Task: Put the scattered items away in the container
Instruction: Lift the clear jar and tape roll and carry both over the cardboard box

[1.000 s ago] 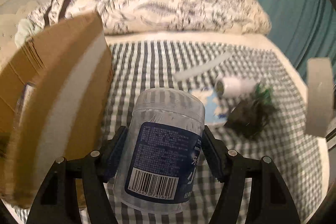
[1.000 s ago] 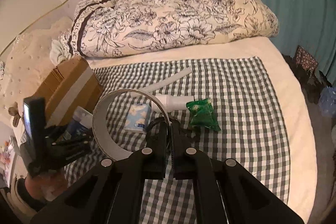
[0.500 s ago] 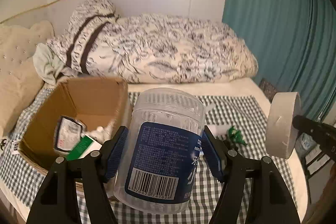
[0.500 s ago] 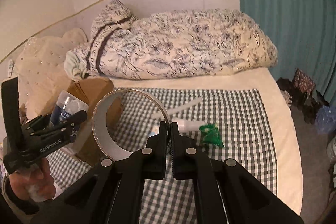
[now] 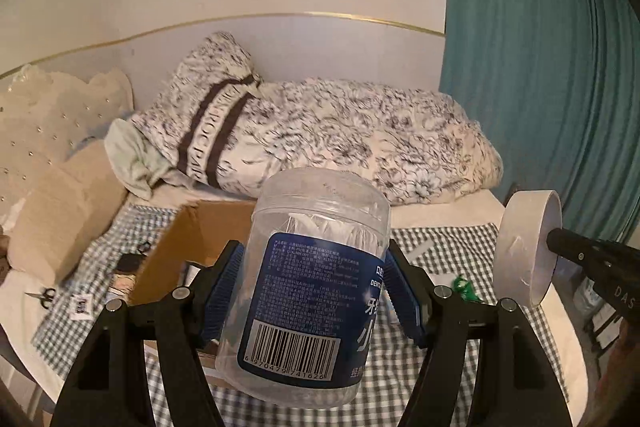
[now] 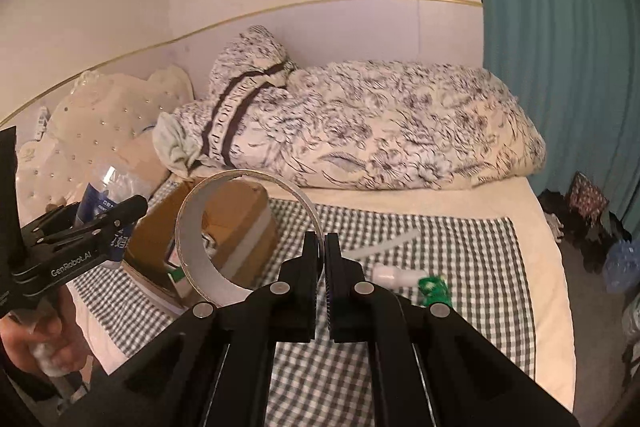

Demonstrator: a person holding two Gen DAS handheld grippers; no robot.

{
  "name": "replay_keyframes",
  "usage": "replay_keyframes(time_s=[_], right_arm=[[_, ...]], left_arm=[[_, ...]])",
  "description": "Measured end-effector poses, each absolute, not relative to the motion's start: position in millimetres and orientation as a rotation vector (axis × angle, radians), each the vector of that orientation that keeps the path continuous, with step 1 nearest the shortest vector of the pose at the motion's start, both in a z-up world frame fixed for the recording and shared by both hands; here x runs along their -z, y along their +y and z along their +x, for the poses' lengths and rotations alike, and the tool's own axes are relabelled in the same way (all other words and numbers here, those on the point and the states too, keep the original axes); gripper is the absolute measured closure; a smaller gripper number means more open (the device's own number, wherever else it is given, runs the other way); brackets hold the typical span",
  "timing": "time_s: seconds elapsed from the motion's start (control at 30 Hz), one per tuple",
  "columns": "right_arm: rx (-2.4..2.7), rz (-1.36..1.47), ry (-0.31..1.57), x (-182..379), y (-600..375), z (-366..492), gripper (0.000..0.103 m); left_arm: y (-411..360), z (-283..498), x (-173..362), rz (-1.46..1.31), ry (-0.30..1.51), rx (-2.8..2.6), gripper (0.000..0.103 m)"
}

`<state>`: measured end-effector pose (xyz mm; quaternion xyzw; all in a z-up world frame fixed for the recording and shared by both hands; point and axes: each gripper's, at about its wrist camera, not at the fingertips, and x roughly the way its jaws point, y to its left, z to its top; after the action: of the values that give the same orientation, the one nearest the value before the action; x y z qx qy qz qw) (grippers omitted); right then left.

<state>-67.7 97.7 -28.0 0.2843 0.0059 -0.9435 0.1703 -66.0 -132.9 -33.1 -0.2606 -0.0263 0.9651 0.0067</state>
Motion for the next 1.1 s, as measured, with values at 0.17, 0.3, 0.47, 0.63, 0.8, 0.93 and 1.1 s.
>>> replay_keyframes(time_s=[0.17, 0.3, 0.47, 0.63, 0.8, 0.93, 1.1], right_arm=[[2.664, 0.764, 0.026, 18, 74, -63, 0.1], [2.642, 0.74, 0.03, 11, 54, -63, 0.1], [2.609, 0.726, 0.038, 7, 28, -67, 0.1], [2.565, 0.729, 0.051, 8, 1, -79, 0.1], [2.522, 0.752, 0.075, 17, -31, -96, 0.1], [2.491, 0.779, 0.088, 30, -51, -111, 0.1], [2.464, 0.821, 0.096, 46, -71, -133, 0.1]], left_arm=[[-158, -57, 21, -0.792, -0.083, -3.061, 0.033], [-177, -54, 14, -0.781, -0.083, -3.089, 0.033], [-201, -59, 13, -0.798, -0.088, -3.116, 0.033], [-225, -65, 18, -0.836, -0.097, -3.137, 0.033], [-246, -79, 28, -0.883, -0.103, -3.143, 0.033], [-259, -92, 39, -0.921, -0.113, -3.14, 0.033], [-269, -107, 55, -0.97, -0.109, -3.125, 0.033]])
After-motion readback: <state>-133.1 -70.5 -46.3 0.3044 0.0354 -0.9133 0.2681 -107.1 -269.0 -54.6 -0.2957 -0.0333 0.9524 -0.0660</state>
